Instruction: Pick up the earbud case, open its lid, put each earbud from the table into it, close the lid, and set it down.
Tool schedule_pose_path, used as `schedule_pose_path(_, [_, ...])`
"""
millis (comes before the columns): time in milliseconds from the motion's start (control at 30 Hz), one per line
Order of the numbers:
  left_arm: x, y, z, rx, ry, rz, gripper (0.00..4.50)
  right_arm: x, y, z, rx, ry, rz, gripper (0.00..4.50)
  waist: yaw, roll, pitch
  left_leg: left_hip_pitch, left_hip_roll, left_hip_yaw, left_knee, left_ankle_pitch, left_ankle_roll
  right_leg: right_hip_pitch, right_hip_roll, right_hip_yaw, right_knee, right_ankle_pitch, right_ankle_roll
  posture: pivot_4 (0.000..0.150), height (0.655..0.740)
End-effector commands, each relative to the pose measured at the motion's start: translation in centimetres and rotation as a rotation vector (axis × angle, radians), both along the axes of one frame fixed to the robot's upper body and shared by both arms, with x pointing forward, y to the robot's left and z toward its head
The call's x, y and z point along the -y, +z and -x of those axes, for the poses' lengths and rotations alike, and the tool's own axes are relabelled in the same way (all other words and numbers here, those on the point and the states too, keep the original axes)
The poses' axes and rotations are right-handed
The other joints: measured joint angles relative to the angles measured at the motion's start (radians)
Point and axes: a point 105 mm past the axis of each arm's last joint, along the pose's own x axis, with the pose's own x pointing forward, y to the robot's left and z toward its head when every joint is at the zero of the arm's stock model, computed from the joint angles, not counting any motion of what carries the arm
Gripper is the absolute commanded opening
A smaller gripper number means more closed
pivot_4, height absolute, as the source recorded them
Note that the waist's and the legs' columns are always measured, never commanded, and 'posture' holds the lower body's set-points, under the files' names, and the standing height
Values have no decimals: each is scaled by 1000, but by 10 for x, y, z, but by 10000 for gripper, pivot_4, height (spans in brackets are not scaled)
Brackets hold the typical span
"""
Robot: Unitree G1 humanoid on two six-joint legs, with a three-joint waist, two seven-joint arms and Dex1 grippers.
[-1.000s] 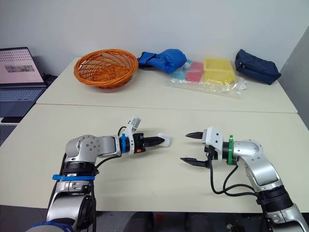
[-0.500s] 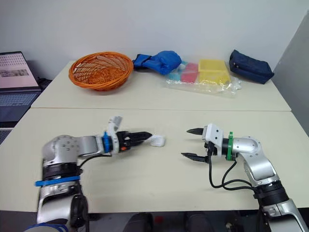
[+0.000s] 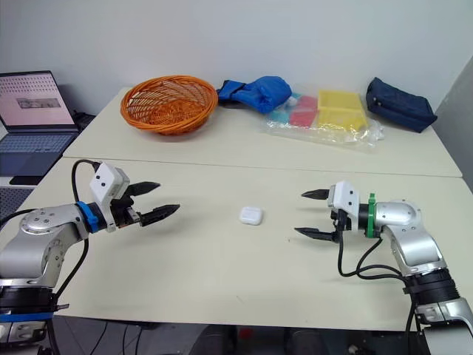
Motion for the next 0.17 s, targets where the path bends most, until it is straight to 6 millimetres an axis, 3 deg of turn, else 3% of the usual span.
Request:
schedule_pose_path(33, [-1,10,-3,77,-8,-5,44570,-2,18,2,65,21,-23,45000,-1,0,0,0,0,0,0,0,0,0,1,0,0,0,0,1500,7400])
schedule_pose_path(167, [4,12,-10,56,6,27,44570,0,16,1,51,4,-19,45000,-1,0,0,-1,2,0,-1,0,0,-2,8,1,2,0,0,1500,7400])
